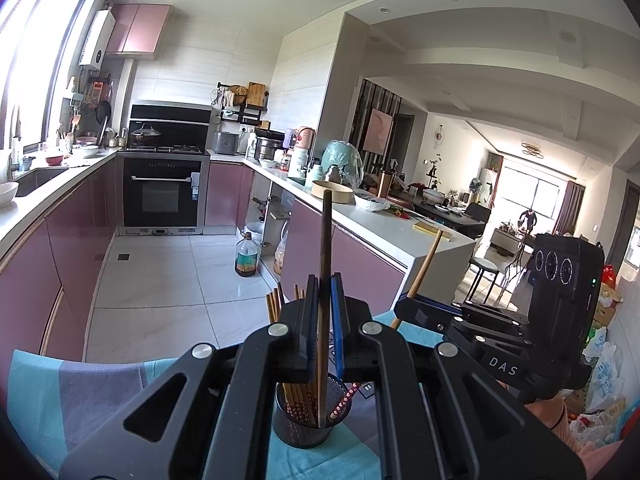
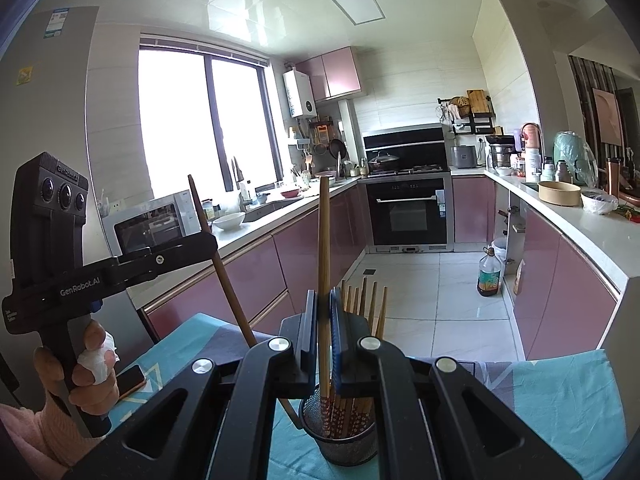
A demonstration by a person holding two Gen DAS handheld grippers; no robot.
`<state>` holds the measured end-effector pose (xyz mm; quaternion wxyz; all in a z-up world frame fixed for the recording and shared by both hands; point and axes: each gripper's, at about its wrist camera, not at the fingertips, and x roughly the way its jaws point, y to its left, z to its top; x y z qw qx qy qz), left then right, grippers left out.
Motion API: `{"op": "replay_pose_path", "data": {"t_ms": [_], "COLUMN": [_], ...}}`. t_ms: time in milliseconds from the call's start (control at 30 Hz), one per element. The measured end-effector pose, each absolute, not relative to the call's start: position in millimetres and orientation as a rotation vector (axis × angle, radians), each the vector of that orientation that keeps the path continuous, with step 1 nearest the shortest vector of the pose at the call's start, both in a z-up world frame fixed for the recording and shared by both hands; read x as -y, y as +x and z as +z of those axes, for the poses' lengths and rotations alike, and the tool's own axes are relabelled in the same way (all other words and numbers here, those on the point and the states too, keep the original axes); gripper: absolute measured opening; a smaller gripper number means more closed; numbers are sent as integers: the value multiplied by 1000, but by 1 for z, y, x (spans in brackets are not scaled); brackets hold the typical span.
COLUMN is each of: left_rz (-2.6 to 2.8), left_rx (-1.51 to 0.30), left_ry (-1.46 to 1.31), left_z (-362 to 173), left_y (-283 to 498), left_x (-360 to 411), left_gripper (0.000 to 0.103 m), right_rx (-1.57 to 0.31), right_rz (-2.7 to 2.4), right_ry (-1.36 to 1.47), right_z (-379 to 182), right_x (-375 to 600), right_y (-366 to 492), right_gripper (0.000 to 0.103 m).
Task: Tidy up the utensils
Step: 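Lower the chopstick into the mesh cup with the right tool while the left tool lowers its own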
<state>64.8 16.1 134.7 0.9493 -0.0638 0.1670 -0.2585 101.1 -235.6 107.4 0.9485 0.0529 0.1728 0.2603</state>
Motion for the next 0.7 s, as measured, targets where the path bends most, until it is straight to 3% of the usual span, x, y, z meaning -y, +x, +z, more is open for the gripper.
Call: {"op": "replay_pose_path", "data": {"t_ms": [700], "left_rz": [-522], "left_rx": [-365], "left_ry": [-132], "left_z": [137], "left_y": [68], "left_x": [-19], "left_gripper": [7], "right_rx": [-385], "right_rz": [518], "right_ry": [105], "right_z": [97], "right_x": [230], "right_y": [120], "right_gripper": [5]}}
